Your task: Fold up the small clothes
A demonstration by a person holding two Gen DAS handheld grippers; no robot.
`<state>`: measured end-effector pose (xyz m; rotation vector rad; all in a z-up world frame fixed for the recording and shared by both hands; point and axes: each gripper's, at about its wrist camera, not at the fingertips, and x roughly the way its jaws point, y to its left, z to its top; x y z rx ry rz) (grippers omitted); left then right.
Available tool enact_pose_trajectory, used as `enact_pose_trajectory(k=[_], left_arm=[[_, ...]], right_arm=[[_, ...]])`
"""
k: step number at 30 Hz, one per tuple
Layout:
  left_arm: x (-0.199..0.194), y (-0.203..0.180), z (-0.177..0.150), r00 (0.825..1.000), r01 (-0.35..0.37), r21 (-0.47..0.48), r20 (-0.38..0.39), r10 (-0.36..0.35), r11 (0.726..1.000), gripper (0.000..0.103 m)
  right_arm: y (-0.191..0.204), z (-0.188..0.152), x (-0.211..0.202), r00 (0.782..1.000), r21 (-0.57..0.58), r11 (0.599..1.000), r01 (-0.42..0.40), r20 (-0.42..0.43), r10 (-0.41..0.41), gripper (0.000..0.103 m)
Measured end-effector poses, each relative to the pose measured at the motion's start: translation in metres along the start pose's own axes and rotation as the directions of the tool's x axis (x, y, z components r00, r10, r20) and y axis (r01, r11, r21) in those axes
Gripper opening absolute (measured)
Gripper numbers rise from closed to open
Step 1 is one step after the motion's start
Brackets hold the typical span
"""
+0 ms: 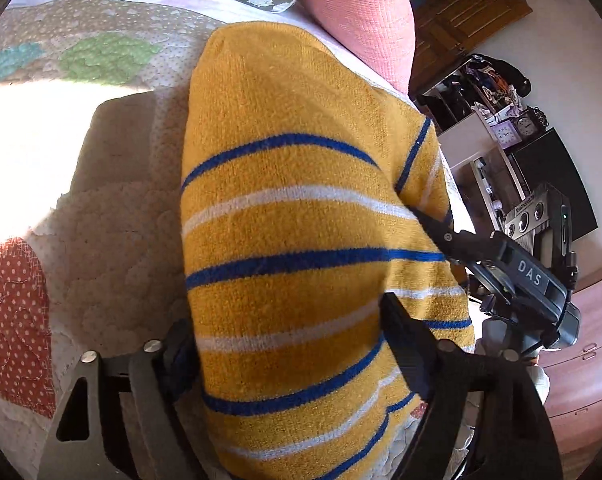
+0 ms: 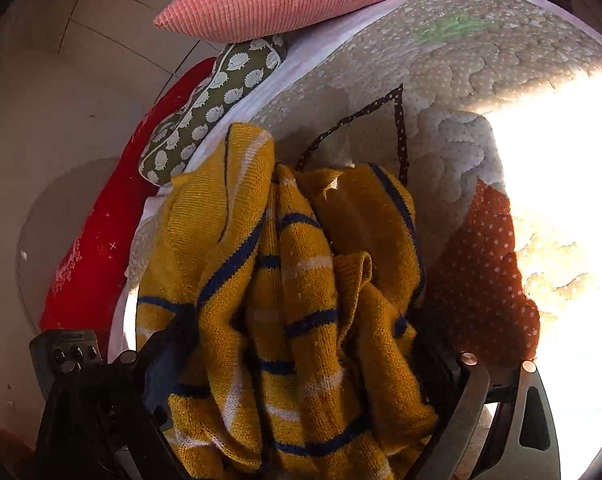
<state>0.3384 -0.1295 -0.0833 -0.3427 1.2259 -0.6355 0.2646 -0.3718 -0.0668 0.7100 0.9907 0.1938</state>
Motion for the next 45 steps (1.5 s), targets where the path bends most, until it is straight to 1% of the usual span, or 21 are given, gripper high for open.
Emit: enact_pose_trajectory(k=[1,2,3,8,12,14,15,17,18,21,24,25,28,32,34,35,36,37,40,43,45], left_arm=[[-0.006,-0.001,0.0,1.0,-0.001,-0.01,0.007,0.001,1.0,0.056],[-0.013,-0.001,0.0,1.0,0.003,-0.017,0.014,-0.003,1.0,0.044],[-0.02,-0.002,0.0,1.0,0.005,-0.021,0.018,-0.005,1.0,0.04],[-0.066,-0.016,-0.015,0.998,-0.046,0.008,0.052,0.045,0.999,0.039],[-0.099,-0.009,-0.041,0.995,-0.071,0.035,0.079,0.068,0.997,0.04],[-0.102,-0.002,-0.055,0.993,-0.102,0.03,0.071,0.099,0.994,0.042],[-0.096,-0.003,-0.059,0.99,-0.133,0.017,0.058,0.132,0.991,0.044],[-0.089,0.013,-0.073,0.978,-0.209,-0.003,0.025,0.209,0.978,0.047],[-0.086,0.019,-0.079,0.977,-0.211,-0.023,0.013,0.211,0.977,0.049],[-0.106,0.029,-0.098,0.984,-0.168,-0.064,0.049,0.171,0.984,0.049],[-0.133,0.03,-0.118,0.978,-0.155,-0.093,0.129,0.166,0.983,0.049],[-0.139,0.031,-0.124,0.976,-0.148,-0.106,0.148,0.163,0.983,0.049],[-0.157,0.032,-0.149,0.965,-0.144,-0.136,0.2,0.169,0.98,0.049],[-0.18,0.027,-0.176,0.938,-0.193,-0.144,0.264,0.226,0.971,0.049],[-0.188,0.029,-0.186,0.929,-0.214,-0.141,0.275,0.246,0.967,0.049],[-0.191,0.029,-0.188,0.927,-0.221,-0.139,0.279,0.252,0.965,0.05],[-0.195,0.032,-0.191,0.924,-0.226,-0.139,0.283,0.257,0.964,0.05],[-0.197,0.034,-0.193,0.923,-0.227,-0.141,0.286,0.259,0.964,0.05],[-0.2,0.038,-0.195,0.923,-0.222,-0.15,0.286,0.257,0.964,0.051],[-0.196,0.045,-0.196,0.928,-0.215,-0.16,0.274,0.253,0.963,0.051],[-0.188,0.048,-0.196,0.938,-0.2,-0.174,0.251,0.24,0.964,0.051]], right_arm=[[0.002,0.0,-0.002,0.999,0.02,0.999,-0.035,-0.009,0.035,0.05],[0.007,-0.001,-0.008,0.999,0.02,0.999,-0.05,0.008,0.05,0.046],[0.013,-0.003,-0.014,0.998,0.004,0.998,-0.057,0.018,0.057,0.044],[0.049,-0.021,-0.031,0.994,-0.041,0.993,-0.107,0.024,0.108,0.043],[0.057,-0.051,-0.044,0.982,-0.028,0.982,-0.187,0.023,0.188,0.043],[0.053,-0.071,-0.044,0.979,-0.021,0.979,-0.203,0.031,0.203,0.044],[0.051,-0.08,-0.04,0.981,-0.021,0.982,-0.19,0.025,0.19,0.05],[0.047,-0.095,-0.027,0.998,-0.063,0.996,-0.062,0.004,0.062,0.057],[0.045,-0.101,-0.025,1.0,-0.08,0.997,-0.018,0.0,0.018,0.059],[0.042,-0.109,-0.052,0.997,-0.083,0.997,-0.009,0.075,0.015,0.06],[0.057,-0.111,-0.091,0.982,-0.133,0.991,0.031,0.189,-0.005,0.06],[0.062,-0.111,-0.099,0.981,-0.139,0.99,0.017,0.193,0.01,0.06],[0.074,-0.119,-0.099,0.99,-0.143,0.988,-0.051,0.124,0.069,0.06],[0.081,-0.129,-0.068,0.997,-0.144,0.989,0.038,0.07,-0.028,0.06],[0.077,-0.128,-0.052,0.998,-0.12,0.992,0.037,0.046,-0.032,0.06],[0.075,-0.126,-0.046,0.999,-0.103,0.994,0.028,0.035,-0.024,0.055],[0.072,-0.123,-0.043,1.0,-0.083,0.997,0.006,0.028,-0.004,0.029],[0.069,-0.12,-0.042,1.0,-0.056,0.998,-0.022,0.014,0.023,0.01],[0.063,-0.115,-0.057,0.997,-0.02,0.999,-0.05,0.051,0.051,0.01],[0.062,-0.111,-0.073,0.995,-0.034,0.999,0.023,0.095,-0.02,0.009],[0.058,-0.11,-0.072,0.992,-0.039,0.995,0.086,0.093,-0.082,0.006]])
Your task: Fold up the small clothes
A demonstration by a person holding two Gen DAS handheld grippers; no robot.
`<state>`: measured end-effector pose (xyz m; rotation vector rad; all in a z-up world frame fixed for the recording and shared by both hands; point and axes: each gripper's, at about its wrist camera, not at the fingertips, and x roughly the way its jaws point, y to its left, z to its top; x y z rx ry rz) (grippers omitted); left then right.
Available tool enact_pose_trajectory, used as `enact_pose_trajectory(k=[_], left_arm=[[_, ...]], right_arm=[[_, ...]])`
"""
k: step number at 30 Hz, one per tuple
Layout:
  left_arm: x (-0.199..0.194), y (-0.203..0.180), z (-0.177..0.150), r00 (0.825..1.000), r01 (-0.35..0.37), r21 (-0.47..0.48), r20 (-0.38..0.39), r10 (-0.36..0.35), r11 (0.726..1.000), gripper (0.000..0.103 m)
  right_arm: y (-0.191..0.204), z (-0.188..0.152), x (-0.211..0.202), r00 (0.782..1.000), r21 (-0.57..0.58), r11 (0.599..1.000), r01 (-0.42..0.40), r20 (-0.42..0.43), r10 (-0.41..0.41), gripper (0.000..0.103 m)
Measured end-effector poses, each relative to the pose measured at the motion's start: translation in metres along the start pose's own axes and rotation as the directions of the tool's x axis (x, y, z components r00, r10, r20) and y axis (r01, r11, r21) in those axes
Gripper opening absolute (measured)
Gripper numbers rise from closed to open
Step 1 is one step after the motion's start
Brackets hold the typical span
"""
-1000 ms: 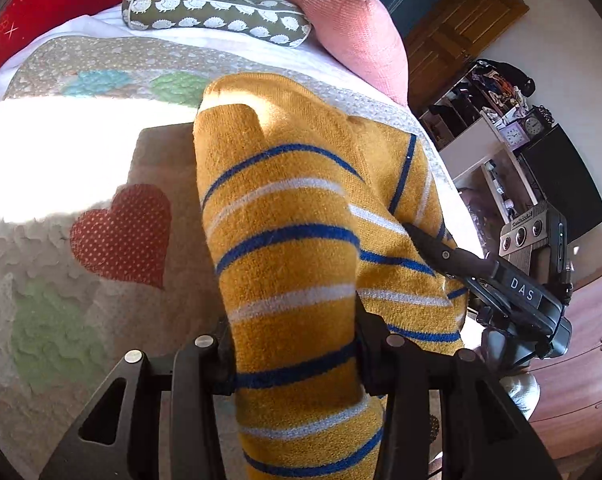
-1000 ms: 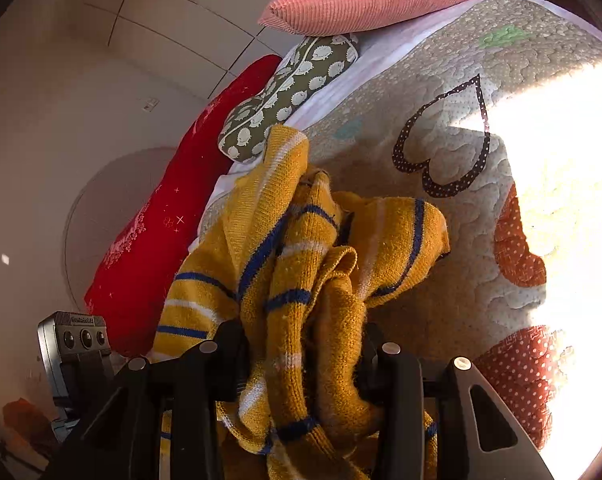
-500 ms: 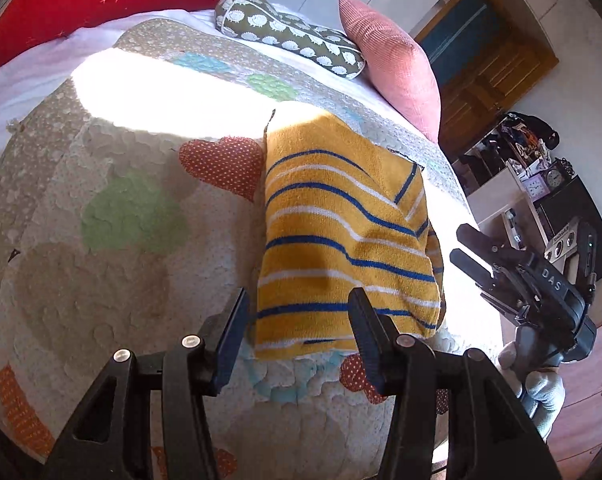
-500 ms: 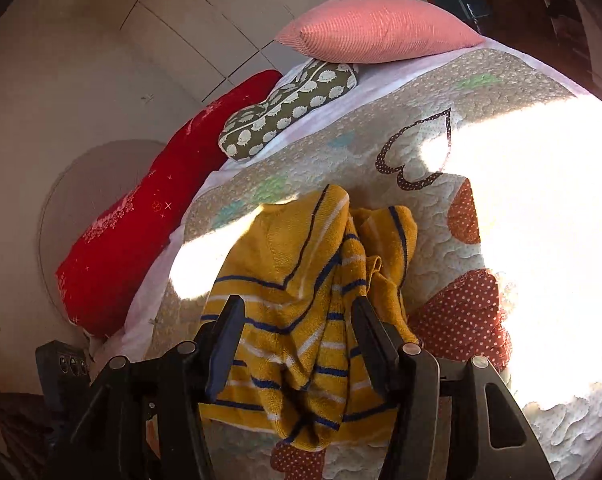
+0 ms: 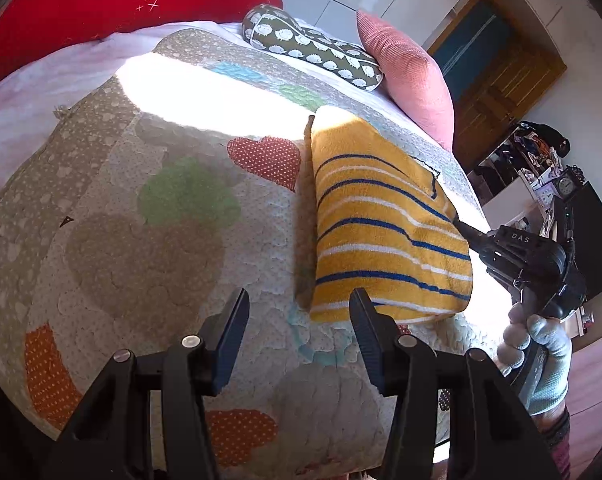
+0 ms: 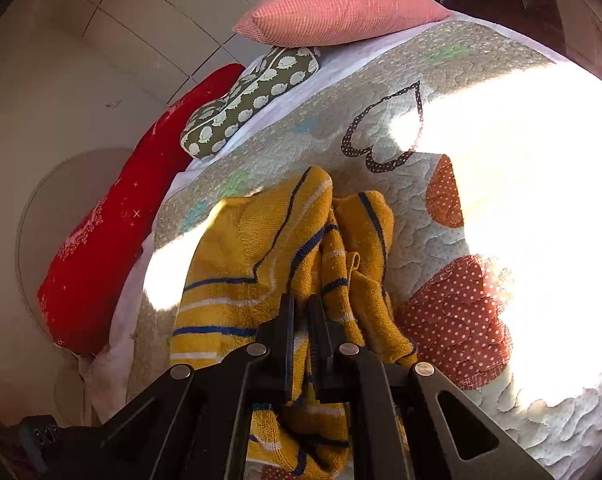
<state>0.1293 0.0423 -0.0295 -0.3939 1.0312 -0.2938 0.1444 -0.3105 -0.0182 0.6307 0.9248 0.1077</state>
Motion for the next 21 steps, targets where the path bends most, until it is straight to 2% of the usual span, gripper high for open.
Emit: enact_pose_trajectory(k=[2,6,10,12,15,17,19,21], left_arm=[[0.007,0.001,-0.003,1.0,0.012,-0.012,-0.028,-0.013,1.0,0.051],[0.014,-0.001,-0.007,0.999,0.007,0.008,-0.045,-0.007,1.0,0.051],[0.015,0.001,-0.005,0.998,0.019,-0.003,-0.056,-0.02,1.0,0.051],[0.014,0.004,-0.003,0.999,0.013,-0.008,-0.049,-0.013,1.0,0.051],[0.017,0.008,0.0,0.999,-0.007,-0.017,-0.048,0.006,1.0,0.051],[0.02,0.009,0.0,0.999,-0.019,-0.023,-0.051,0.018,1.0,0.051],[0.023,0.007,0.001,0.998,-0.026,-0.021,-0.054,0.024,0.999,0.051],[0.025,0.003,0.0,0.998,-0.036,-0.01,-0.059,0.035,0.999,0.051]], right_arm=[[-0.001,-0.003,0.01,0.997,-0.03,0.997,0.066,-0.029,-0.067,0.006],[0.019,-0.009,0.018,0.987,-0.183,0.972,0.147,-0.043,-0.158,0.008],[0.02,0.003,0.012,0.982,-0.204,0.964,0.168,-0.053,-0.182,0.009],[0.016,0.01,-0.002,0.984,-0.176,0.969,0.173,-0.014,-0.179,0.011],[0.01,0.02,-0.018,0.99,-0.139,0.98,0.139,0.032,-0.136,0.02],[0.013,0.024,-0.022,0.995,-0.129,0.987,0.096,0.04,-0.091,0.02],[0.017,0.027,-0.02,0.999,-0.098,0.995,0.002,0.032,0.001,0.02],[0.02,0.026,-0.009,0.994,-0.059,0.993,-0.106,0.008,0.106,0.021]])
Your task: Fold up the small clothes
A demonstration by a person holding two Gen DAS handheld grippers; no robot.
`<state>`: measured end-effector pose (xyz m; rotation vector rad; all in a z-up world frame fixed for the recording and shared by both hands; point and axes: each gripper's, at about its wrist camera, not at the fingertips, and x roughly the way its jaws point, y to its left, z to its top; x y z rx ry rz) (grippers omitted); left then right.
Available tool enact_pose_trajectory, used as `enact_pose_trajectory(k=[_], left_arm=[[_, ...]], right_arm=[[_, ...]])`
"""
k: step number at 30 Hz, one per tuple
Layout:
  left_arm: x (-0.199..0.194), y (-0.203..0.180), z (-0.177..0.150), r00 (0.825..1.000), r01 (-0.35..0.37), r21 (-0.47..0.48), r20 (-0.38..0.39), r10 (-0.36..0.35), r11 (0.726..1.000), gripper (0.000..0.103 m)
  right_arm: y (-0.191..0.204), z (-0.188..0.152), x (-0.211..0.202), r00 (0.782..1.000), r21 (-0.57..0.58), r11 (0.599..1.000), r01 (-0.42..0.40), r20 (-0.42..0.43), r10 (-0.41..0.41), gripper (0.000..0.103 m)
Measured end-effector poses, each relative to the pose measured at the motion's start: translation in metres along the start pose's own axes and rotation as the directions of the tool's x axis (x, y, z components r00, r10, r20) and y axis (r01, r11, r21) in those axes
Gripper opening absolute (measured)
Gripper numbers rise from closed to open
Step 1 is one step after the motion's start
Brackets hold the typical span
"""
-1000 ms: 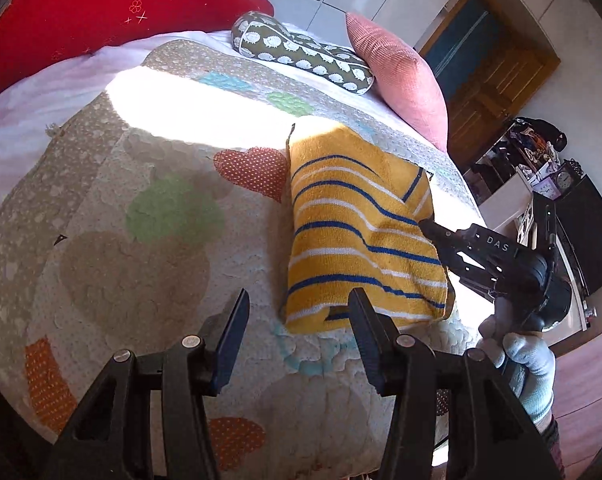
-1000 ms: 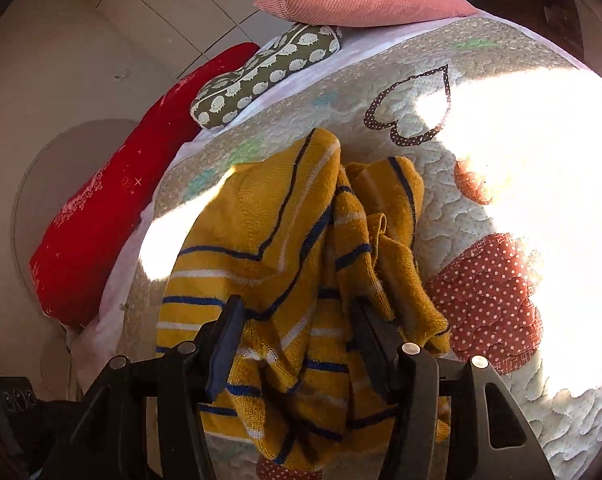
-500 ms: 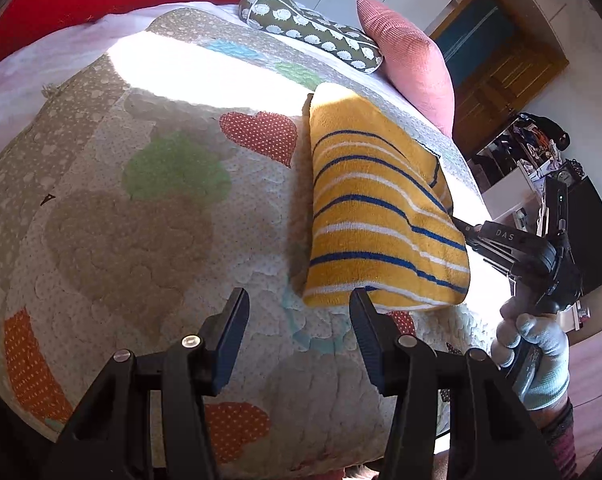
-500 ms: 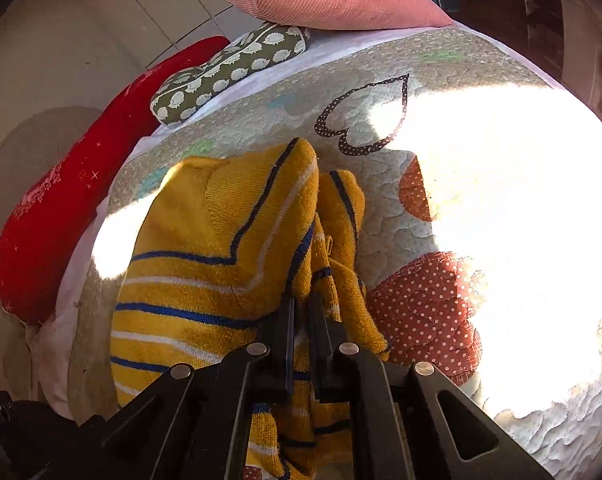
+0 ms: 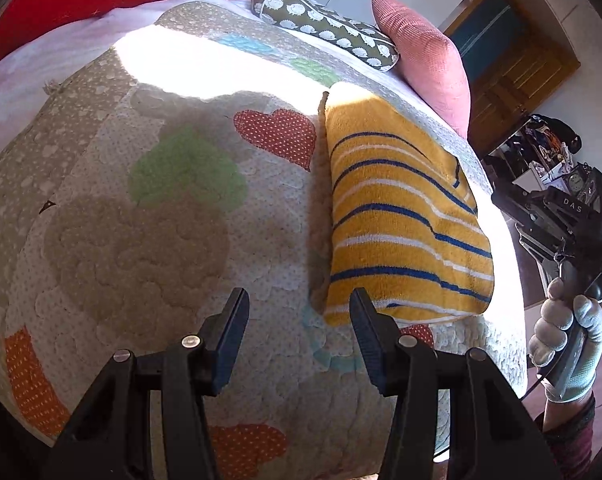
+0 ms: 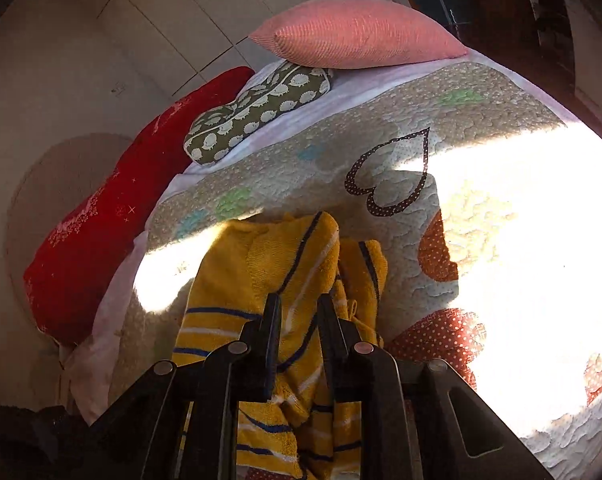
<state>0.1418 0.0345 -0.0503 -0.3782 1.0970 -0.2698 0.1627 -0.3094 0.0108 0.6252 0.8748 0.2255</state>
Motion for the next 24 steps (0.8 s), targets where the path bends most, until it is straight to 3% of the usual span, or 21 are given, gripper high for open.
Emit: enact_pose_trajectory(k=[2,4,7,10,14,15,19,24], left_arm=[[-0.001,-0.004,-0.001,1.0,-0.024,0.02,0.002,0.024,0.999,0.051],[-0.005,-0.008,-0.002,0.998,-0.063,0.044,0.022,0.062,0.997,0.051],[-0.016,-0.013,-0.004,0.988,-0.142,0.081,0.066,0.137,0.987,0.052],[-0.027,-0.018,-0.007,0.973,-0.212,0.114,0.121,0.198,0.971,0.059],[-0.034,-0.032,-0.011,0.953,-0.275,0.154,0.177,0.247,0.949,0.06],[-0.034,-0.037,-0.013,0.949,-0.285,0.167,0.187,0.254,0.944,0.06],[-0.038,-0.059,-0.022,0.942,-0.305,0.218,0.21,0.26,0.927,0.061],[-0.051,-0.079,-0.031,0.929,-0.331,0.257,0.259,0.266,0.908,0.068]], right_arm=[[-0.002,-0.002,0.021,0.998,0.044,0.998,-0.049,-0.027,0.051,0.027],[-0.011,-0.004,0.043,0.999,0.08,0.997,-0.002,-0.051,0.006,0.031],[-0.023,-0.006,0.055,0.998,0.089,0.994,0.066,-0.03,-0.064,0.026],[-0.003,-0.013,0.027,0.992,0.0,0.993,0.119,0.04,-0.119,0.028],[0.016,-0.043,-0.027,0.971,-0.123,0.97,0.209,0.144,-0.191,0.045],[0.016,-0.052,-0.039,0.964,-0.131,0.965,0.229,0.166,-0.206,0.05],[0.008,-0.085,-0.068,0.948,-0.126,0.953,0.274,0.205,-0.245,0.051],[-0.006,-0.114,-0.08,0.953,-0.092,0.96,0.263,0.181,-0.244,0.051]])
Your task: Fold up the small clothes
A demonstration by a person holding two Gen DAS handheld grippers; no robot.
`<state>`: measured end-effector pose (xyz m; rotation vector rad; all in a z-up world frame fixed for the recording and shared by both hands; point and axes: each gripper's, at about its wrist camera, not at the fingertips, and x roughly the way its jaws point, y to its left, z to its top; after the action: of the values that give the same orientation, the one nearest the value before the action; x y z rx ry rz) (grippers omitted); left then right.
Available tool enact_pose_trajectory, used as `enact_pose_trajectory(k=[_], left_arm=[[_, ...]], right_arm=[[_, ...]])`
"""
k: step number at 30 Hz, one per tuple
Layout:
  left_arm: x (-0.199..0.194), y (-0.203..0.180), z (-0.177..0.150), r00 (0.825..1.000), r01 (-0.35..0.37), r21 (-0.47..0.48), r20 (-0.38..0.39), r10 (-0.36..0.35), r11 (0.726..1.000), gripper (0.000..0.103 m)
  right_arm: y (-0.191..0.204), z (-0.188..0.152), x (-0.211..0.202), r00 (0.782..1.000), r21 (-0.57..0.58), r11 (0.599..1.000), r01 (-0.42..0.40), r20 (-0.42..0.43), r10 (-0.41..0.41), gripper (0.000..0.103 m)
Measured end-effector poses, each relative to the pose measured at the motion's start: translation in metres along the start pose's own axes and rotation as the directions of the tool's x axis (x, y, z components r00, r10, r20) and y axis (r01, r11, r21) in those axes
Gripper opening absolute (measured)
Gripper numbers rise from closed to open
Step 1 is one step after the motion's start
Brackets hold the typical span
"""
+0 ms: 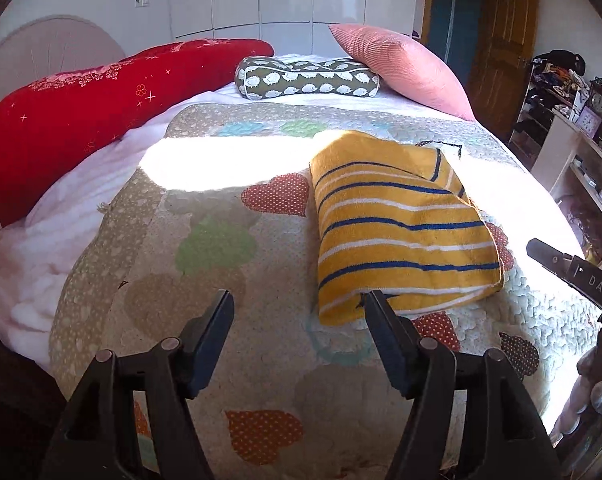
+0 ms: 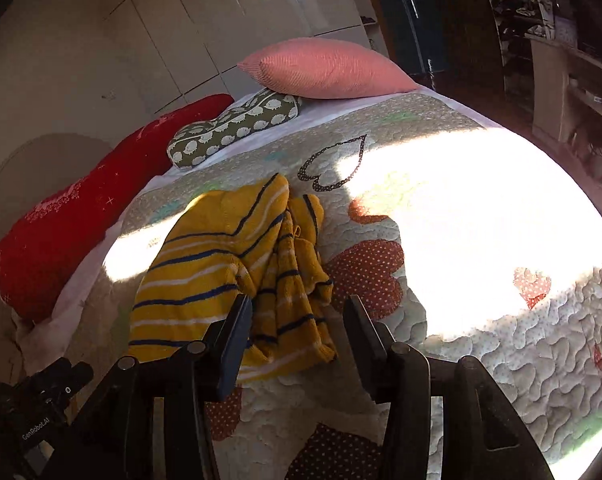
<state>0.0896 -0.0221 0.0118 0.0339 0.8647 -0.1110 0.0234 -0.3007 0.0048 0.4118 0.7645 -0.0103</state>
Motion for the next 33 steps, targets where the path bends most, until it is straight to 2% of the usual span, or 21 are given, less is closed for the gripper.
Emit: enact_pose_trajectory(k=[5,10,15,20,26,28,29,32,33], left_arm=[[-0.019,-0.006,0.0,0.999,-0.004,-0.005,0.04,0.004,1.0,0.076],[-0.028,-0.009,-0.002,0.996,-0.025,-0.014,0.082,0.026,1.0,0.081],[-0.012,-0.007,-0.007,0.999,-0.013,-0.031,0.034,0.014,0.999,0.082],[0.007,0.001,-0.01,1.0,0.002,-0.063,0.0,-0.002,0.998,0.082],[0.033,0.022,-0.009,0.999,-0.001,-0.14,-0.036,-0.004,0.99,0.082],[0.04,0.025,-0.009,0.999,-0.006,-0.156,-0.041,-0.001,0.988,0.082],[0.043,0.026,-0.009,0.999,-0.006,-0.159,-0.049,-0.001,0.987,0.082],[0.049,0.027,-0.006,0.998,0.01,-0.176,-0.06,-0.021,0.984,0.082],[0.05,0.028,-0.005,0.998,0.016,-0.18,-0.059,-0.027,0.984,0.082]], right_arm=[[-0.006,-0.016,-0.011,1.0,0.02,1.0,-0.002,-0.014,0.002,0.051],[0.0,-0.027,-0.024,0.999,-0.001,0.999,0.043,0.003,-0.043,0.055],[0.018,-0.033,-0.015,0.993,-0.105,0.987,0.119,0.009,-0.119,0.058],[0.019,-0.037,-0.001,0.991,-0.12,0.984,0.132,-0.008,-0.134,0.058],[0.001,-0.017,0.016,0.998,-0.036,0.997,0.065,-0.022,-0.066,0.058],[0.0,-0.009,0.024,1.0,-0.013,1.0,-0.005,-0.03,0.005,0.052],[0.002,-0.005,0.03,0.999,-0.006,0.999,-0.031,-0.035,0.031,0.044],[0.003,0.007,0.056,0.993,0.025,0.997,-0.078,-0.089,0.08,0.043],[0.0,0.009,0.068,0.988,0.039,0.996,-0.079,-0.13,0.083,0.043]])
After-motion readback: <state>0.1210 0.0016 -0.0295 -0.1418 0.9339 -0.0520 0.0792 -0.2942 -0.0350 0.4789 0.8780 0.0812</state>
